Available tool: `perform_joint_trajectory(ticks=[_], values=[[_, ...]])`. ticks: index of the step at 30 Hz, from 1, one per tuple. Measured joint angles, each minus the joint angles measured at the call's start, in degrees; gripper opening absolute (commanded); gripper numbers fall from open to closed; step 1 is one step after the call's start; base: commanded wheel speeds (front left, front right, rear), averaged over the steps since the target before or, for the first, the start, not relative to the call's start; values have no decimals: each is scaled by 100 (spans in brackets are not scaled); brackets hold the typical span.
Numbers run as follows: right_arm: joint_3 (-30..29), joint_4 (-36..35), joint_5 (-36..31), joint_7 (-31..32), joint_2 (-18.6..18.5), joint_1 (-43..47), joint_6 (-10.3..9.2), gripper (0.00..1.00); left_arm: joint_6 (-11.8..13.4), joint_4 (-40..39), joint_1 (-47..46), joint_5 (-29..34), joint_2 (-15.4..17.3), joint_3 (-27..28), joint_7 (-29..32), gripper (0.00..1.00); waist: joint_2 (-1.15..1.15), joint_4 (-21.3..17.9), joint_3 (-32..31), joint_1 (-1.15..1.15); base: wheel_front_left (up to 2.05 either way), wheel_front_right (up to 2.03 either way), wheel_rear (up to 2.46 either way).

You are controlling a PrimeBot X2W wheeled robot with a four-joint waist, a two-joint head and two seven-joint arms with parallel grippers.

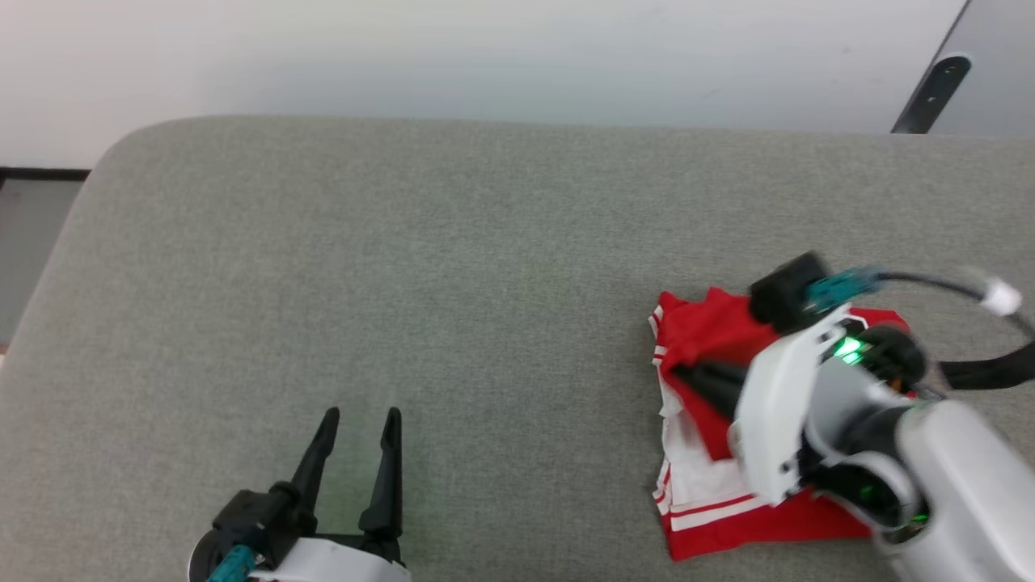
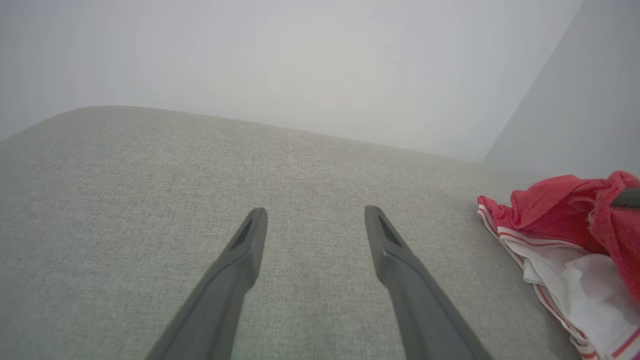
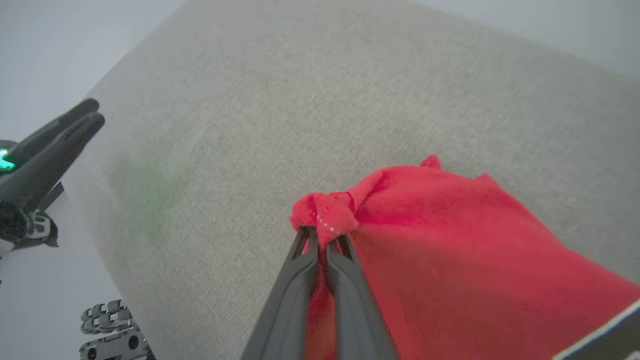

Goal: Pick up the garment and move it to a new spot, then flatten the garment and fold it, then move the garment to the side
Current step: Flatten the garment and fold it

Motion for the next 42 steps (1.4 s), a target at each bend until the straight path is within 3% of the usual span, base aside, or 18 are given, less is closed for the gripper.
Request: perform_joint_trajectory(ticks=[5,13,14,16,18,26,34,42], values=[[424,565,47,-119,198,-31,0,0,2,15,-62,-45,2,-36,0,100,0,83,66,0,0,0,0],[834,1121,148,-409,198,-181,0,0,2,41,-137,-60,1,-53,0,100,0,138,138,0,0,0,0],[862,1159,167,-435,190,-214,0,5,2,45,-150,-60,1,-44,0,100,0,135,138,0,0,0,0],[896,1222,205,-530,186,-258,0,41,2,46,-164,-63,1,-20,0,100,0,122,127,0,0,0,0],[938,1248,234,-616,185,-271,0,100,2,59,-165,-80,2,-9,0,100,0,100,105,0,0,0,0],[895,1140,467,-972,24,-280,0,100,-8,166,-215,-32,1,15,0,100,0,-101,-39,0,0,0,0],[453,1127,606,-1336,-303,-68,0,100,-73,422,-339,70,10,126,0,100,0,-445,-208,0,0,0,0],[-323,1707,129,-2377,-833,468,0,100,-109,883,-454,93,126,121,-1,100,0,-771,-427,0,0,0,0]])
